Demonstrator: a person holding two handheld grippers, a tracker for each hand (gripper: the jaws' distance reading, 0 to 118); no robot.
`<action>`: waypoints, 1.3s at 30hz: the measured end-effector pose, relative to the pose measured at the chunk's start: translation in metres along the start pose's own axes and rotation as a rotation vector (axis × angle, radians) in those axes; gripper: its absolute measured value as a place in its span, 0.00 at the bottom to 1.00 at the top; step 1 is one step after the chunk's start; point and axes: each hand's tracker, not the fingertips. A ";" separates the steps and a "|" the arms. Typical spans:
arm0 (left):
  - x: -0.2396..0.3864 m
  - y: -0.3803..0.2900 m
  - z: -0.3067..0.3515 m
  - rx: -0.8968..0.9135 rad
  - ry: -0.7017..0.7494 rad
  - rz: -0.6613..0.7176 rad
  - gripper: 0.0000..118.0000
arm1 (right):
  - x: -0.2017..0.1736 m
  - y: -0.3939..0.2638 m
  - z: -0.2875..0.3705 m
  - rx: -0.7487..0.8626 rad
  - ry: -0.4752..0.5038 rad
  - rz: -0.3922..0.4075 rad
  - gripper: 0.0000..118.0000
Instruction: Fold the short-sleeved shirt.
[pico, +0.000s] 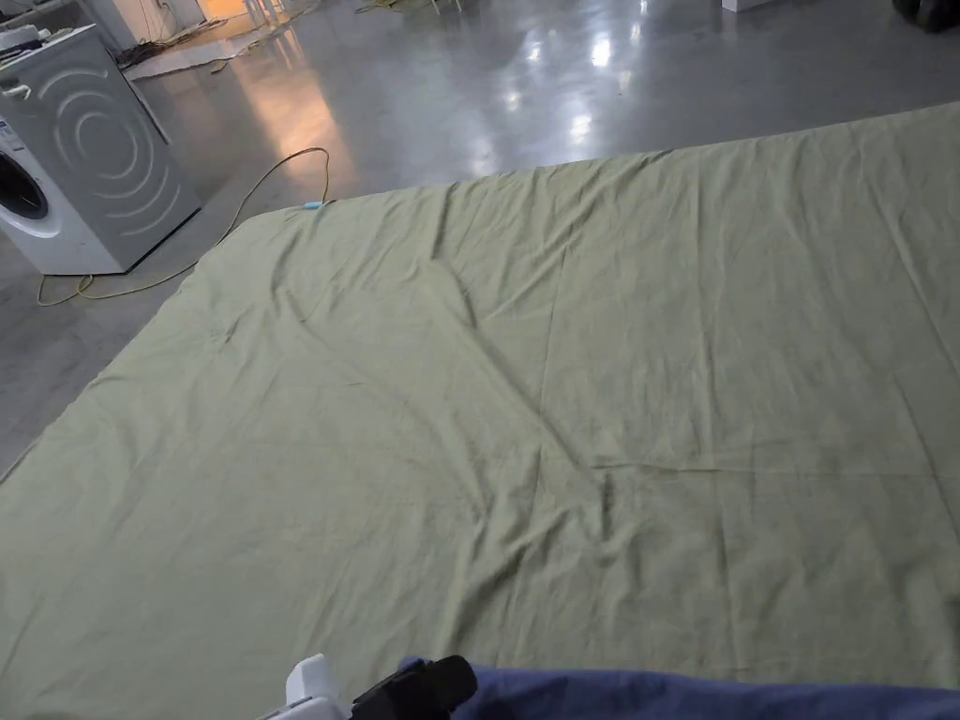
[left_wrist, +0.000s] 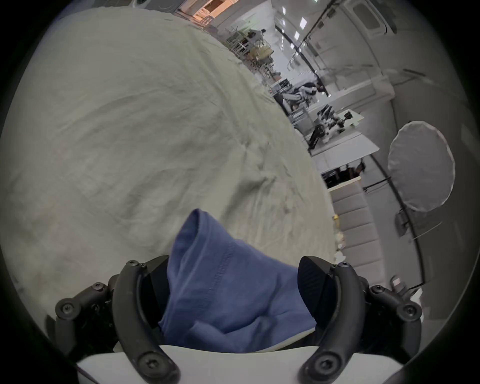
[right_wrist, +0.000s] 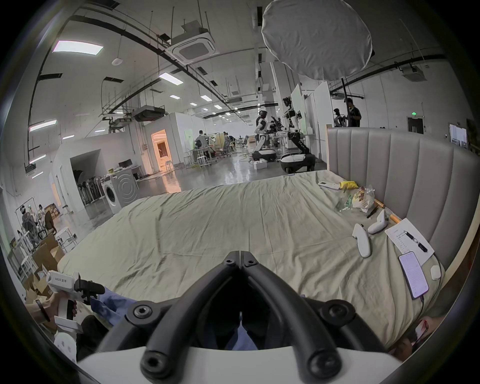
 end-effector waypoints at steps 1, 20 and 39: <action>0.000 -0.001 -0.001 -0.001 -0.007 0.044 0.67 | 0.000 -0.001 0.000 -0.004 0.000 0.001 0.00; 0.025 0.062 0.094 0.282 0.181 -0.073 0.13 | -0.014 0.013 0.005 -0.034 -0.010 -0.007 0.00; 0.162 -0.093 -0.086 0.027 0.174 -0.346 0.29 | -0.017 0.011 0.025 -0.046 -0.017 0.030 0.00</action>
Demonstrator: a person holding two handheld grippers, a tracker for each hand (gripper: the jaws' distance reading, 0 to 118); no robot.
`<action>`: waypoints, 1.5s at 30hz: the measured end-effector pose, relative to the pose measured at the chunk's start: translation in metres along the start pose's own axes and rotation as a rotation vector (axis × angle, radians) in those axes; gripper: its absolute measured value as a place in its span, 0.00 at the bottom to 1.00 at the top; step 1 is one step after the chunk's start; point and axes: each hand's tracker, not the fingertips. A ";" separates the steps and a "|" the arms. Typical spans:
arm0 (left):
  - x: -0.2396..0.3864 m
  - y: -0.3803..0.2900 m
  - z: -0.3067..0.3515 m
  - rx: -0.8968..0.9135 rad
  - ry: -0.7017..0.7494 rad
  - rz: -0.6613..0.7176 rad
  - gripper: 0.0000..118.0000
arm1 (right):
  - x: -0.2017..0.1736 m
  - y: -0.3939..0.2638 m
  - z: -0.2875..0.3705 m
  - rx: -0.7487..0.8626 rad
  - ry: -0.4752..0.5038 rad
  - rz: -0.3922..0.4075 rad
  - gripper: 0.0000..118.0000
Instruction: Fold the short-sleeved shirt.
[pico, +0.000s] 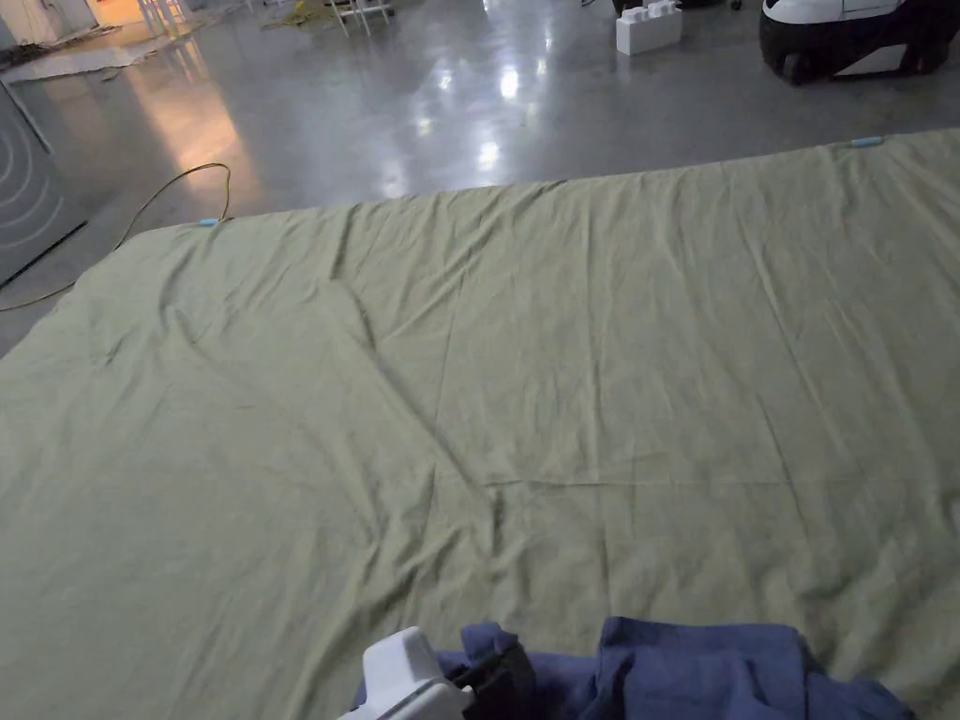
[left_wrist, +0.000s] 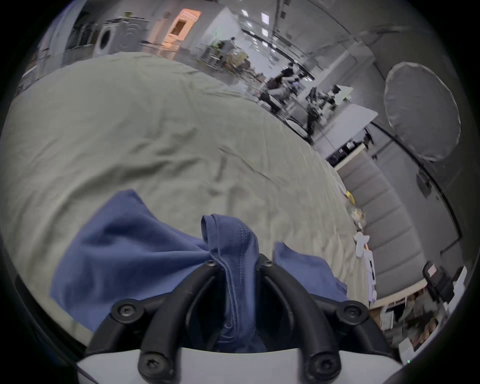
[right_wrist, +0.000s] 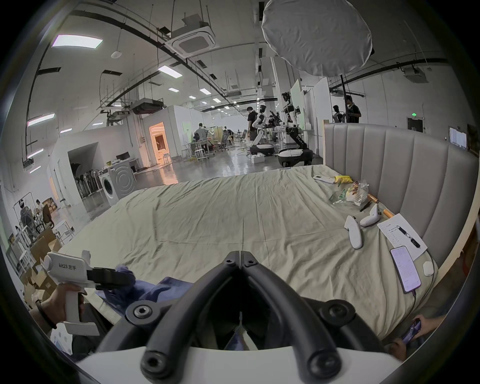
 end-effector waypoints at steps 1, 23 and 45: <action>0.006 -0.003 -0.004 -0.023 0.022 -0.029 0.44 | 0.000 -0.002 0.000 -0.006 -0.005 0.002 0.00; -0.006 -0.060 -0.042 -0.158 -0.094 0.040 0.03 | 0.016 -0.028 0.001 -0.055 0.002 -0.056 0.00; -0.167 0.012 0.017 -0.078 -0.266 0.404 0.57 | 0.018 -0.034 -0.003 -0.086 0.033 -0.069 0.00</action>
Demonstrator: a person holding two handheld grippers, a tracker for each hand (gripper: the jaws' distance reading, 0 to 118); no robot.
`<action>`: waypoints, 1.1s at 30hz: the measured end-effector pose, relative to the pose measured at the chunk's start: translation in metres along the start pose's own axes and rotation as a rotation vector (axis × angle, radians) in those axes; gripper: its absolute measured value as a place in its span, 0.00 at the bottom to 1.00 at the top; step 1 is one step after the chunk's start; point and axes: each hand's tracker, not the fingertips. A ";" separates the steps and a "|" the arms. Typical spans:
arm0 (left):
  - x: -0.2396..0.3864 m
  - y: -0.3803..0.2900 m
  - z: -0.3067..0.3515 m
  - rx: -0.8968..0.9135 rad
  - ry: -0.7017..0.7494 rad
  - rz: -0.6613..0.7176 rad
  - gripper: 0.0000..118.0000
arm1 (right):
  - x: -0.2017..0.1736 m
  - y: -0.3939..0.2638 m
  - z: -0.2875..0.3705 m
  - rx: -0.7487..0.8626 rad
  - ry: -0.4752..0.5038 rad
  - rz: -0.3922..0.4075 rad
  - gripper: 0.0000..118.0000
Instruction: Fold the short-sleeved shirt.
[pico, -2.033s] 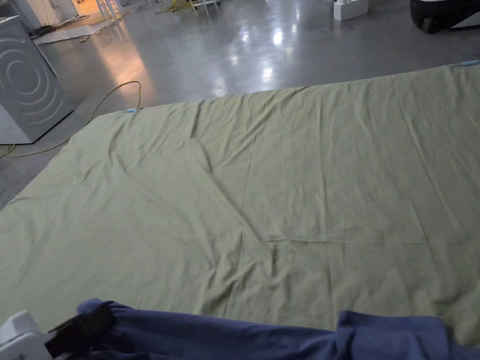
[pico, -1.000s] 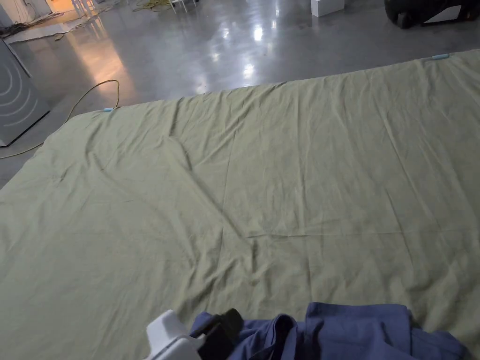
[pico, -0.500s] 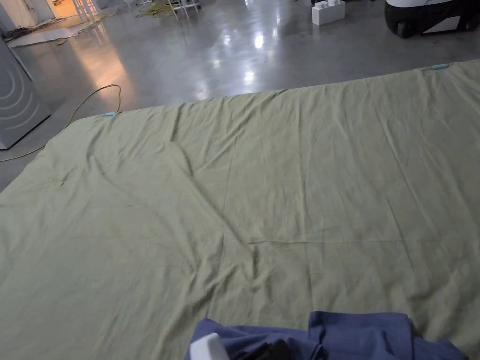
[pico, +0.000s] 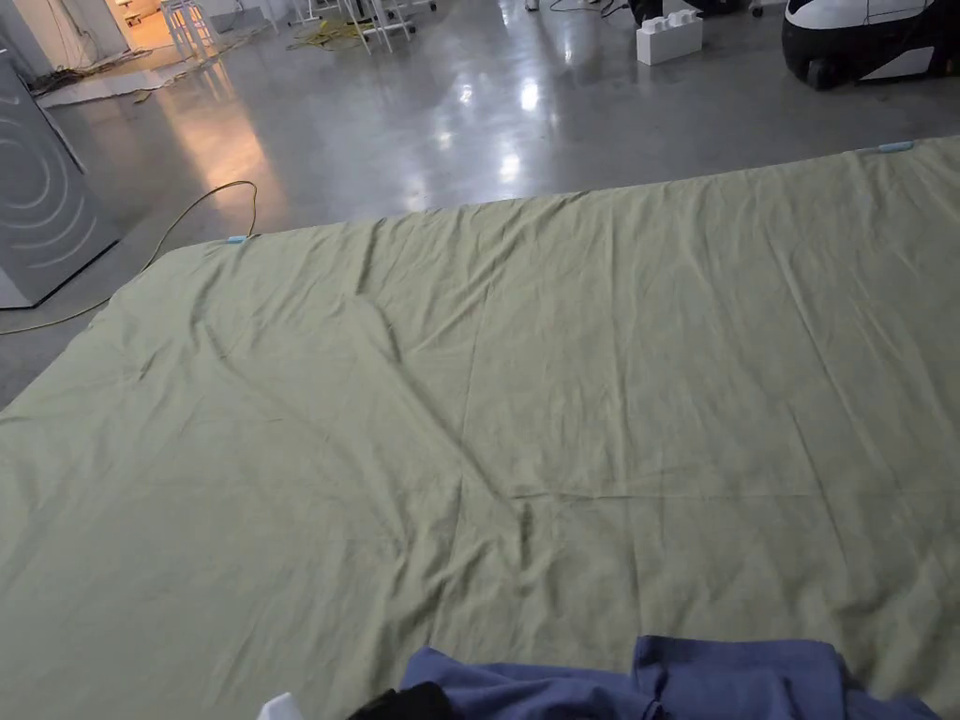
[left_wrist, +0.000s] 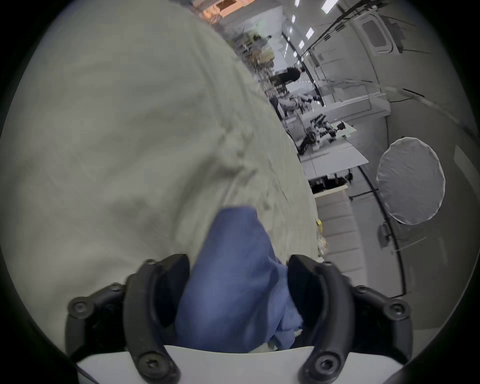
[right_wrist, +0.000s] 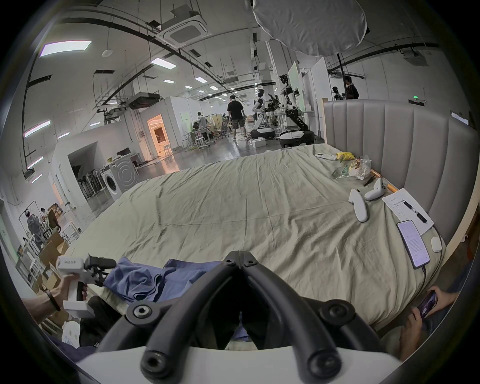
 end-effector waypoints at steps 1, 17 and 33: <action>0.002 -0.002 -0.004 0.019 0.019 -0.009 0.57 | 0.000 0.001 0.001 0.003 -0.002 0.000 0.00; 0.061 0.036 0.099 0.315 0.206 -0.229 0.14 | -0.004 0.005 -0.008 0.000 0.029 0.006 0.00; 0.181 -0.132 -0.104 -0.085 0.071 -0.526 0.14 | 0.008 -0.008 0.008 -0.007 -0.011 -0.037 0.00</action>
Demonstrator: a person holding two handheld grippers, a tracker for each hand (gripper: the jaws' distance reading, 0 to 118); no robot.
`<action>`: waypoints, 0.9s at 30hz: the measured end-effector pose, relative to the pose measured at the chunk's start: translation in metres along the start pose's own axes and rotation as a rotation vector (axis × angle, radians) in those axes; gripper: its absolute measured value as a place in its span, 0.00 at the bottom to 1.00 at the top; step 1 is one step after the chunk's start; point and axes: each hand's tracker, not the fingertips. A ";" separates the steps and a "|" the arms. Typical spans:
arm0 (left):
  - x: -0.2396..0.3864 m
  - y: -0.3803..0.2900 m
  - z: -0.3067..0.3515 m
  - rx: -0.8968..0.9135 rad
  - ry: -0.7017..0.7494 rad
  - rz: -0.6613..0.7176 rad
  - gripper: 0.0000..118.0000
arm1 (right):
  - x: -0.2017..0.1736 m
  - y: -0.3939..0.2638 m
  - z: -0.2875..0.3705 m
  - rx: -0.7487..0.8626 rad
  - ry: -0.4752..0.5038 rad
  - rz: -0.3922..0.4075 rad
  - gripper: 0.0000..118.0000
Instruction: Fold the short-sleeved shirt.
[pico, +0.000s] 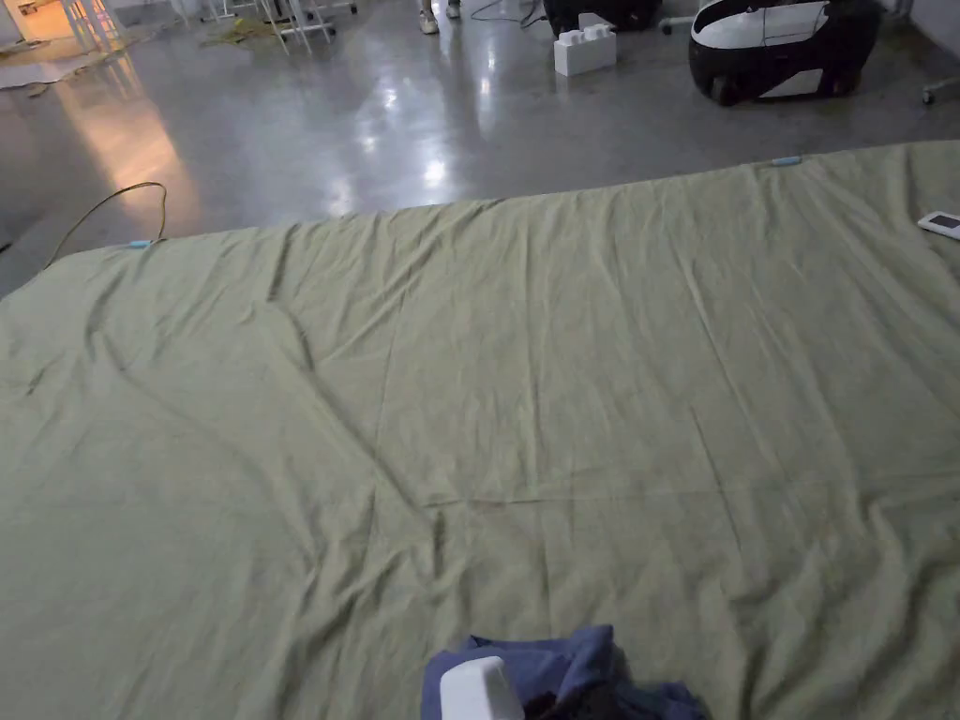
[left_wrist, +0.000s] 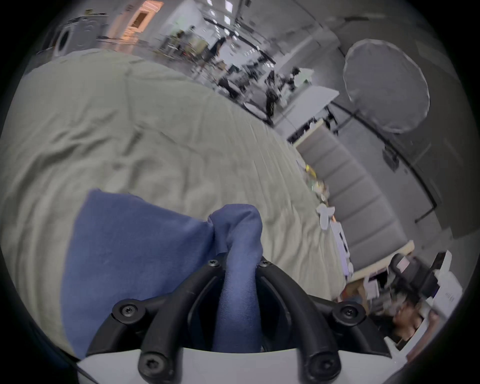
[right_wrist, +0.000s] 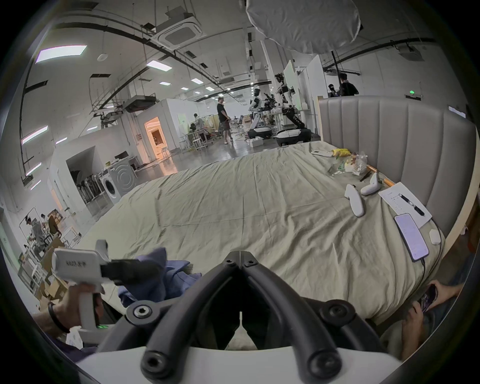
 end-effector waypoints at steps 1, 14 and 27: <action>0.001 -0.004 -0.004 -0.008 -0.015 -0.013 0.14 | 0.001 -0.002 0.000 -0.005 -0.004 -0.003 0.00; -0.019 0.017 0.044 0.121 -0.091 0.175 0.20 | 0.011 -0.010 -0.001 -0.014 -0.003 -0.030 0.00; -0.009 -0.022 -0.036 -0.158 -0.082 0.046 0.04 | 0.002 -0.023 -0.012 -0.105 0.031 -0.042 0.00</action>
